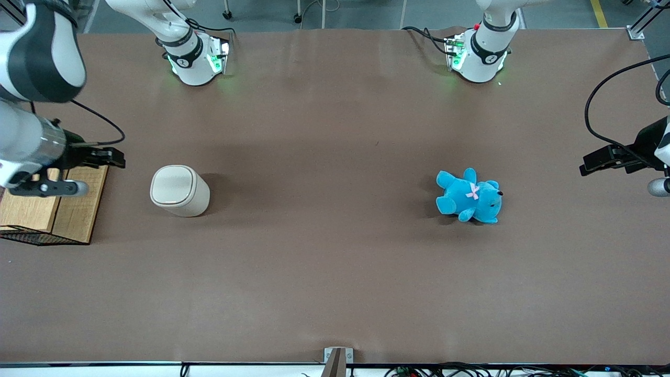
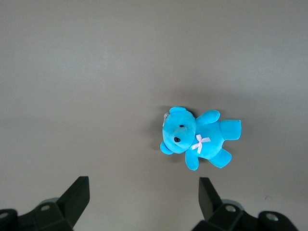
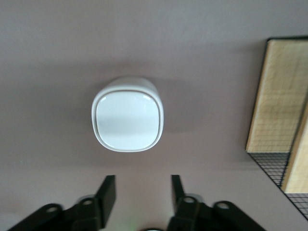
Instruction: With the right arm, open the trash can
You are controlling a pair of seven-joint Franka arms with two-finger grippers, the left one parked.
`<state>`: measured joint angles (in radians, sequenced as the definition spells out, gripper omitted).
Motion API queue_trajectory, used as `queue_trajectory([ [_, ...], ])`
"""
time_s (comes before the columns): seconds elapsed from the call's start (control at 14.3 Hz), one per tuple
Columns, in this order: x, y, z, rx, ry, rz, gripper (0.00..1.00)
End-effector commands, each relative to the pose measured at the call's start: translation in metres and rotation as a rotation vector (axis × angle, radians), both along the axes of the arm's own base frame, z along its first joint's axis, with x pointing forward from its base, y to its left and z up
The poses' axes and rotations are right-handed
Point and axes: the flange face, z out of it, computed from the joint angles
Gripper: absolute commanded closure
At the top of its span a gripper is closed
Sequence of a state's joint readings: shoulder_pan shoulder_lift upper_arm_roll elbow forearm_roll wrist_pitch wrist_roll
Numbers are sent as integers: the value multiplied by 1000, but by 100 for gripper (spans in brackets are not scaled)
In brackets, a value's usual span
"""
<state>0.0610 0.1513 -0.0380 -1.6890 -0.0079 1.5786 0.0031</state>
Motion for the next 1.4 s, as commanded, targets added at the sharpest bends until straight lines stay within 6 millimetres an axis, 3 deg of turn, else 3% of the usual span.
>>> queue_trajectory([
  [0.0, 1, 20, -39, 8, 70, 12, 93],
  [0.14, 5, 22, -58, 29, 97, 1, 99],
  [0.63, 21, 52, -122, 34, 118, 38, 100],
  [1.33, 16, 66, -167, 26, 176, 61, 100],
])
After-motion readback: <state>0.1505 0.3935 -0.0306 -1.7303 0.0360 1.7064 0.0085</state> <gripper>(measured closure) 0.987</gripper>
